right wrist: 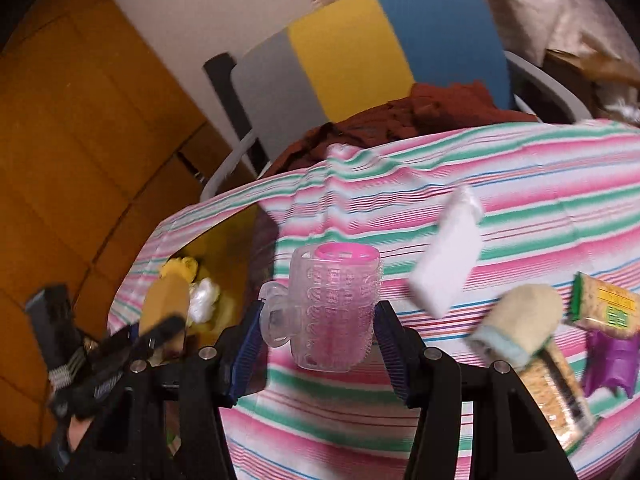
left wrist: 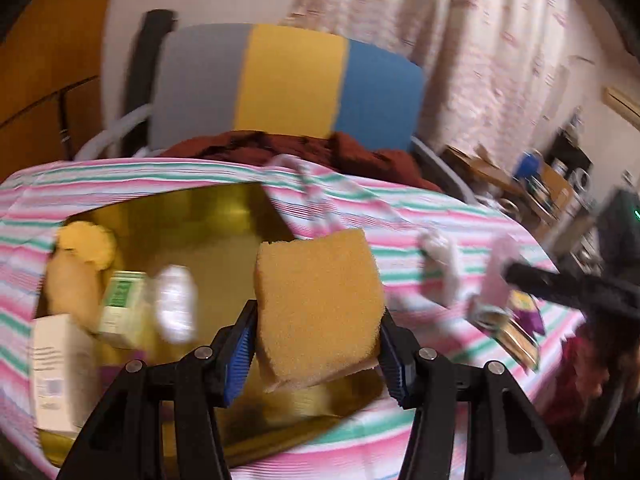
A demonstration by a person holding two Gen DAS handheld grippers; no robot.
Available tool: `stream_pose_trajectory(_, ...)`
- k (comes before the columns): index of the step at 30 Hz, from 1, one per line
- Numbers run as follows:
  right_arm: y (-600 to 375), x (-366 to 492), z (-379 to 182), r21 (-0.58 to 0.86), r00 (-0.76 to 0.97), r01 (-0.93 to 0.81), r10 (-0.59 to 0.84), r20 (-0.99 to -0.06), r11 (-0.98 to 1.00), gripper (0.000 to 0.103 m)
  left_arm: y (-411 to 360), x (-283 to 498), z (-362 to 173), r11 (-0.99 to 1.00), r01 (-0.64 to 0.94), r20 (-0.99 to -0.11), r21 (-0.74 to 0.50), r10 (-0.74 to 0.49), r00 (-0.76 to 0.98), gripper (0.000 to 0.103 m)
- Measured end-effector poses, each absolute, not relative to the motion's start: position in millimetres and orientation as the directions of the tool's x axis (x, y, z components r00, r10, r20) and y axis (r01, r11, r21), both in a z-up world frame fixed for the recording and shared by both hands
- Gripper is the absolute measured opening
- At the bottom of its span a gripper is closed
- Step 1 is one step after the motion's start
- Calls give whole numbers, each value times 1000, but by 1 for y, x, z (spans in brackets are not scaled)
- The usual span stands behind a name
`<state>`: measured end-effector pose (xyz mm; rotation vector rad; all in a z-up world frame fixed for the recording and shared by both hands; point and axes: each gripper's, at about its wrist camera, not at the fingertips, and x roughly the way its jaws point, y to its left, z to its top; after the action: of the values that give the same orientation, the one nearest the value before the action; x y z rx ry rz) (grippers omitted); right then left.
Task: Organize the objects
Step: 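Lower sponge into gold tray with left tool while right tool drops pink roller in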
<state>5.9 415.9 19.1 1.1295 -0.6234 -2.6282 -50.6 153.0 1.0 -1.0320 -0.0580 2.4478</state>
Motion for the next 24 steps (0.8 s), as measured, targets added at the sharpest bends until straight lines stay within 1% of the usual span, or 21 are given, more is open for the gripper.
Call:
stream_pose_trajectory(4,376,2,26,451,-661,97,-396,-637,-887,56,121,-72,5,-920,-336,-674,-202,380,-634,55)
stream_pose_trajectory(7,339,-8,26,449,-633,156,-438,-638,-880,56,105,-89,11,-933,-308,-675,-186,349,-650,56)
stream_pose_trajectory(10,298,-22,23,453,-596,217,-484,-641,-865,56,90,-109,19,-952,-264,-671,-157,299,-678,57)
stream_pose_trajectory(13,263,-33,15,455,-558,263,-518,-648,-851,57,69,-130,24,-964,-212,-655,-160,265,-708,58)
stream_pose_trajectory(15,241,-38,9,438,-539,278,-516,-666,-855,58,60,-147,19,-965,-199,-684,-173,263,-681,59)
stream_pose_trajectory(17,228,-41,2,427,-519,287,-514,-683,-857,59,52,-162,10,-966,-179,-724,-184,257,-640,64)
stream_pose_trajectory(18,224,-40,-1,414,-516,292,-506,-691,-862,59,48,-165,8,-969,-167,-734,-182,247,-633,64)
stream_pose_trajectory(19,220,-38,-3,396,-513,298,-496,-701,-869,61,42,-165,8,-973,-145,-732,-178,230,-642,65)
stream_pose_trajectory(20,219,-36,-6,379,-508,298,-482,-714,-876,66,38,-163,7,-976,-130,-724,-175,217,-655,70)
stream_pose_trajectory(22,219,-34,-11,363,-502,288,-462,-731,-886,72,31,-160,5,-976,-111,-715,-185,212,-667,80)
stream_pose_trajectory(24,224,-33,-13,365,-500,278,-459,-735,-888,72,24,-154,4,-974,-99,-713,-206,219,-666,80)
